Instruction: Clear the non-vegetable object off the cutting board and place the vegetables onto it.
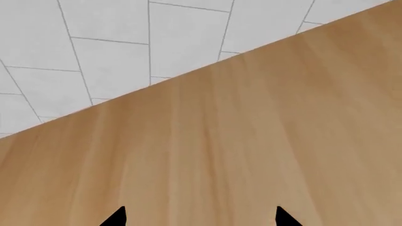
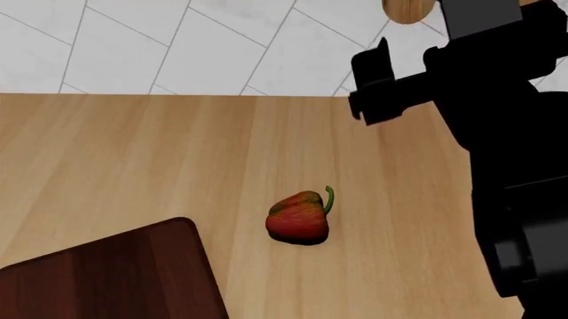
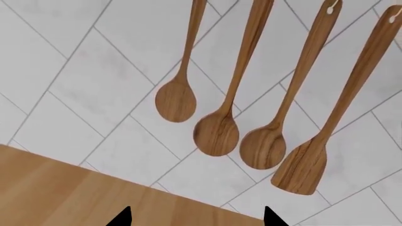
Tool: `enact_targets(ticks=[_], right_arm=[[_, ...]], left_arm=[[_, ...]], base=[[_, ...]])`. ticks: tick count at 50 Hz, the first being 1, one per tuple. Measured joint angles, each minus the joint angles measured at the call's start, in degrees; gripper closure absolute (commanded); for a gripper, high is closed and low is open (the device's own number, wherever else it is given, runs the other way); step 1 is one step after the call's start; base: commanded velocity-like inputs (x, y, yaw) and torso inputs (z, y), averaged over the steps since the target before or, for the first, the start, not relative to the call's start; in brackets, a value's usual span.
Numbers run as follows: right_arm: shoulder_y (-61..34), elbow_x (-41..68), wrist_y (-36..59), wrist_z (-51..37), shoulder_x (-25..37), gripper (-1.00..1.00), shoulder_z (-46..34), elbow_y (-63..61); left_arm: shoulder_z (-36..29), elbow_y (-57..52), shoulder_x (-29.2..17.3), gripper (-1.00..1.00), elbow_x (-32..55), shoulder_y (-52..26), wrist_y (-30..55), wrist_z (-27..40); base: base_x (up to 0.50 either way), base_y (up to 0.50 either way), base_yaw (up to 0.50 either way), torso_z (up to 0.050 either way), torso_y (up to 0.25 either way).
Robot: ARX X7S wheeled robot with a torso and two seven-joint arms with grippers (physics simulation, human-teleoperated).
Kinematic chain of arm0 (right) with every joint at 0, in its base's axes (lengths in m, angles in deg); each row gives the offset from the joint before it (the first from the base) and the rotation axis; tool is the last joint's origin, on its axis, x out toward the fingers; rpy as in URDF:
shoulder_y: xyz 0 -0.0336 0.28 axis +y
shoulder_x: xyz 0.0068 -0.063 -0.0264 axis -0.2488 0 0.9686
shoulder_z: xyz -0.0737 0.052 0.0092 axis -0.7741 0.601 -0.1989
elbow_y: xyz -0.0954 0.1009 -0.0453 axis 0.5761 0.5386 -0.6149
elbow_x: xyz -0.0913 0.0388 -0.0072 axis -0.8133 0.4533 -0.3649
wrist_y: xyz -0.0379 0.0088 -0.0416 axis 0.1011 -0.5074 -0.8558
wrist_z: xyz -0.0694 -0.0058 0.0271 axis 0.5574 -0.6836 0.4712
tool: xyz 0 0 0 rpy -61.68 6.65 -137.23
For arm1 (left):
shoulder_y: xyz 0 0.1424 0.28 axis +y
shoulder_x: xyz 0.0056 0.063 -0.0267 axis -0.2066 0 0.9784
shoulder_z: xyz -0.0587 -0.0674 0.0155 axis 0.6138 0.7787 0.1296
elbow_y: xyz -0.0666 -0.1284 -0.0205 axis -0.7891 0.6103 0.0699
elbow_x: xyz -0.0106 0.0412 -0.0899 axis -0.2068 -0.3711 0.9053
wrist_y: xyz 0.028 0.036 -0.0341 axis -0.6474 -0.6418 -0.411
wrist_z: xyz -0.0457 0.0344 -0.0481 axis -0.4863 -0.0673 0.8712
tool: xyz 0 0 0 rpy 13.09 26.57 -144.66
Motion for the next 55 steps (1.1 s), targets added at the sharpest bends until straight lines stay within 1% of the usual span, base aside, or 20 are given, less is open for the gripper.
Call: enact_targets(ticks=[4, 9, 19, 25, 32, 35, 38, 46, 55], right_arm=[[-0.5, 0.3, 0.8, 0.0, -0.1, -1.00, 0.3, -0.2], [-1.1, 0.9, 2.3, 0.1, 0.1, -1.00, 0.7, -1.1], [-1.5, 1.9, 4.9, 0.6, 1.0, -1.00, 0.3, -3.6], [-2.1, 3.3, 7.9, 1.4, 1.7, -1.00, -0.2, -6.2], [-3.8, 6.5, 11.6, 1.8, 3.4, -1.00, -1.6, -8.6], [-5.2, 11.8, 12.7, -0.7, 5.0, -1.00, -2.6, -8.6], [-6.9, 19.8, 13.5, -5.0, 7.1, -1.00, -4.1, -8.4], [-12.6, 46.9, 14.5, -20.6, 13.4, -1.00, -9.3, -7.9], [-19.0, 75.9, 12.4, -37.8, 19.9, -1.00, -15.8, -8.8]], left_arm=[[1.6, -3.0, -0.2, -1.00, 2.8, 0.2, -0.5, 1.8], [4.3, -7.9, -1.2, -1.00, 8.1, 0.8, -2.0, 5.8], [8.9, -17.4, -2.6, -1.00, 20.6, -0.2, -3.9, 16.7], [11.0, -23.5, -3.1, -1.00, 26.5, 0.4, -6.9, 22.4], [13.7, -30.9, -4.4, -1.00, 30.5, 3.6, -12.9, 26.2], [14.8, -33.7, -5.2, -1.00, 31.0, 6.1, -16.2, 27.0], [15.7, -36.0, -6.3, -1.00, 31.2, 8.5, -19.3, 27.5], [17.5, -40.1, -8.7, -1.00, 31.1, 13.9, -25.8, 28.2], [19.0, -42.4, -11.1, -1.00, 31.1, 17.1, -30.0, 29.0]], base=[[0.00, 0.00, 0.00, 0.000, 0.000], [0.00, 0.00, 0.00, 0.000, 0.000], [0.00, 0.00, 0.00, 0.000, 0.000], [0.00, 0.00, 0.00, 0.000, 0.000], [0.00, 0.00, 0.00, 0.000, 0.000], [0.00, 0.00, 0.00, 0.000, 0.000], [0.00, 0.00, 0.00, 0.000, 0.000], [0.00, 0.00, 0.00, 0.000, 0.000], [0.00, 0.00, 0.00, 0.000, 0.000]])
